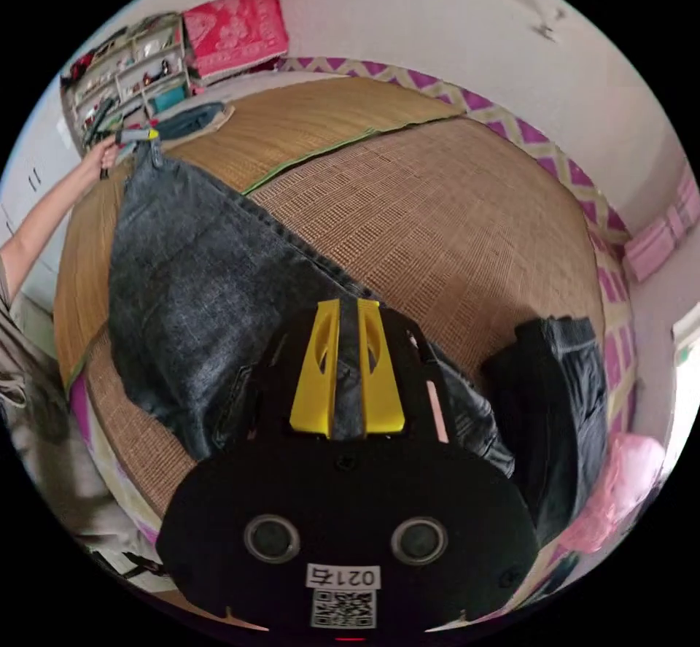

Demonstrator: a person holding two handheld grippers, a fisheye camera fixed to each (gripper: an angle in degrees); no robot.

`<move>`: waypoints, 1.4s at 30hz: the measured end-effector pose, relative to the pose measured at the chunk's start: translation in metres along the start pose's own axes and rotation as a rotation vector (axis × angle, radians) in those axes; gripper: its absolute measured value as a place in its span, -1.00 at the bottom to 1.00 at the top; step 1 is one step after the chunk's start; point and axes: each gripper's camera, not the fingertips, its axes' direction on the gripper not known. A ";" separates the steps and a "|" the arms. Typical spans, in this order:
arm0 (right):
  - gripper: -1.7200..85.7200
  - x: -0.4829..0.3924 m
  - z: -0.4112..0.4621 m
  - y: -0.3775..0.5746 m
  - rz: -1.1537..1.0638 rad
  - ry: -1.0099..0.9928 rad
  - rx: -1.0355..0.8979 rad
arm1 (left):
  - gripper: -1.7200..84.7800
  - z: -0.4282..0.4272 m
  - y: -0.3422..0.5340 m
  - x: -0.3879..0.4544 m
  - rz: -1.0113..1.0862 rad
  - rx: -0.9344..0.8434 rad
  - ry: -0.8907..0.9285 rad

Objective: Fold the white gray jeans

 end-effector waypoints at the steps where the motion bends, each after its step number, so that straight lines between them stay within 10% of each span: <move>1: -0.84 -0.008 0.003 -0.010 -0.028 0.029 -0.005 | -0.97 0.000 -0.002 0.024 0.064 0.015 -0.038; 10: -0.82 -0.048 0.062 -0.088 -0.130 0.138 -0.120 | -0.94 -0.008 -0.002 0.049 0.018 0.059 -0.269; 20: -0.84 -0.059 0.055 -0.114 -0.077 0.150 -0.106 | -0.87 0.013 0.013 -0.079 -0.169 -0.063 0.111; 25: -0.84 -0.058 0.057 -0.123 -0.064 0.153 -0.110 | -0.92 -0.018 0.034 -0.150 -0.365 0.043 -0.009; 42: -0.84 -0.031 0.043 -0.115 0.010 0.116 -0.086 | -0.77 0.048 0.053 -0.108 -0.063 -0.317 -0.099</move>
